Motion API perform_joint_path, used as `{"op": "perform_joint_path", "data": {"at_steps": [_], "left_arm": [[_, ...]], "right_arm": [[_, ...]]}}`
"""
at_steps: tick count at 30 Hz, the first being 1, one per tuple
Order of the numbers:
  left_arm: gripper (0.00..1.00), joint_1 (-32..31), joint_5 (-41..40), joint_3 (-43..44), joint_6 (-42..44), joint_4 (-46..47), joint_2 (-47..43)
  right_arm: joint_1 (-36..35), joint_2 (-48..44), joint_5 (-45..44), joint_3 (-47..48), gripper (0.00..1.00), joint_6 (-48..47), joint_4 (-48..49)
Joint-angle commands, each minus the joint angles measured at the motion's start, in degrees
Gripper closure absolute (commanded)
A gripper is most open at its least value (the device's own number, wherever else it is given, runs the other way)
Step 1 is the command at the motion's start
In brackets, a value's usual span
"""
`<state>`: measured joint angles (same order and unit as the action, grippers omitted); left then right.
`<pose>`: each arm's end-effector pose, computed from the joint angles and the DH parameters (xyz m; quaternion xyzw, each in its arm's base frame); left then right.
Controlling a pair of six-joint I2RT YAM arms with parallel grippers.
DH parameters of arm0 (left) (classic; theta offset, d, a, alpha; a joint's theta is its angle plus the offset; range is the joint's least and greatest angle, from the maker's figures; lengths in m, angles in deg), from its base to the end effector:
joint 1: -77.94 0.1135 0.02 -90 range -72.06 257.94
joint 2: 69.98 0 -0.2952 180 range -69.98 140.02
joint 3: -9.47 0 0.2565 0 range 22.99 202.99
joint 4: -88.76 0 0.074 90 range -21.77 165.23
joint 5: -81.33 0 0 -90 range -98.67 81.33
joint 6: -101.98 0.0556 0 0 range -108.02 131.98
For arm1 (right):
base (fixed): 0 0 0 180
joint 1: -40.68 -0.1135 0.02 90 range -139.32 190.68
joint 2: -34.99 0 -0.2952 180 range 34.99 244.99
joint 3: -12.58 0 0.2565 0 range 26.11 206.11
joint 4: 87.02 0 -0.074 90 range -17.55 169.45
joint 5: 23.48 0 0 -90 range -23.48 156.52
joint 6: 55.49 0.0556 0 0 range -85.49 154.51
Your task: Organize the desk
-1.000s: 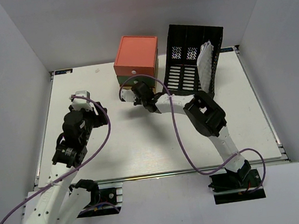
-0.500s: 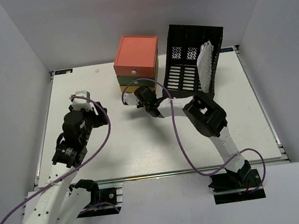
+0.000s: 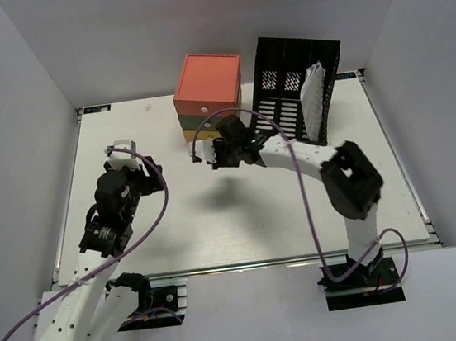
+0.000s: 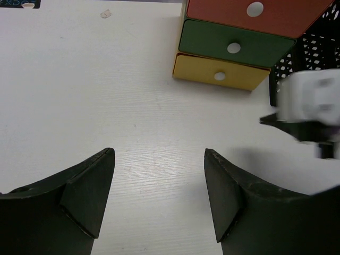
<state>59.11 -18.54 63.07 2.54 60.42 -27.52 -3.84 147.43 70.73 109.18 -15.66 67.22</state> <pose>0.1705 -0.0481 0.3243 0.0148 0.8034 -0.0772 0.5902 0.3367 0.3368 0.2304 -0.6806 0.6065 0.0133 0.4108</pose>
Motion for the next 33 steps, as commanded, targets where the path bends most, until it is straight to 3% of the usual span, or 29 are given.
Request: {"op": "perform_joint_path", "data": {"at_steps": [1, 3, 4, 5, 6, 7, 11, 14, 21, 28, 33], "left_arm": [[0.22, 0.2, 0.3, -0.7, 0.4, 1.4, -2.0], [0.21, 0.2, 1.5, -1.2, 0.6, 2.1, -2.6], [0.19, 0.2, 1.9, -1.5, 0.6, 2.4, -2.8], [0.18, 0.2, 2.3, -1.9, 0.7, 2.9, -3.5], [0.15, 0.2, 4.1, -2.2, 0.7, 3.6, -3.8], [0.14, 0.2, 4.9, -2.5, 0.9, 4.0, -4.2], [0.02, 0.2, 9.8, -3.7, 2.0, 6.0, -4.5], [0.02, -1.0, 13.1, -3.6, 3.2, 5.8, -3.4], [0.02, -1.0, 14.4, -4.8, 3.7, 6.5, -1.8], [0.02, -1.0, 17.7, -3.4, 3.5, 4.6, 2.5], [0.02, -1.0, 18.3, -5.8, 3.5, 4.4, -0.1]], "right_arm": [[0.5, -13.8, 29.7, -2.8, 0.91, 6.7, -12.0], [1.1, -18.8, 32.1, -5.0, 0.7, 11.5, -11.6], [2.8, -23.5, 29.5, -6.8, 0.49, 15.0, -8.7], [3.5, -25.3, 26.6, -6.8, 0.45, 19.1, -8.0], [4.6, -26.7, 23.1, -6.2, 0.32, 26.2, -8.3], [5.4, -28.6, 16.1, -4.6, 0.26, 28.9, -10.4], [12.7, -32.7, 8.7, -7.4, 0.23, 34.5, -13.5], [13.3, -38.0, 0.6, -15.3, 0.22, 38.4, -10.0], [13.9, -54.1, -1.3, -29.0, 0.11, 40.0, -3.2], [15.7, -66.6, -12.5, -44.6, 0.11, 42.3, 7.4], [17.4, -72.4, -14.5, -53.8, 0.11, 49.4, 11.5]]}}
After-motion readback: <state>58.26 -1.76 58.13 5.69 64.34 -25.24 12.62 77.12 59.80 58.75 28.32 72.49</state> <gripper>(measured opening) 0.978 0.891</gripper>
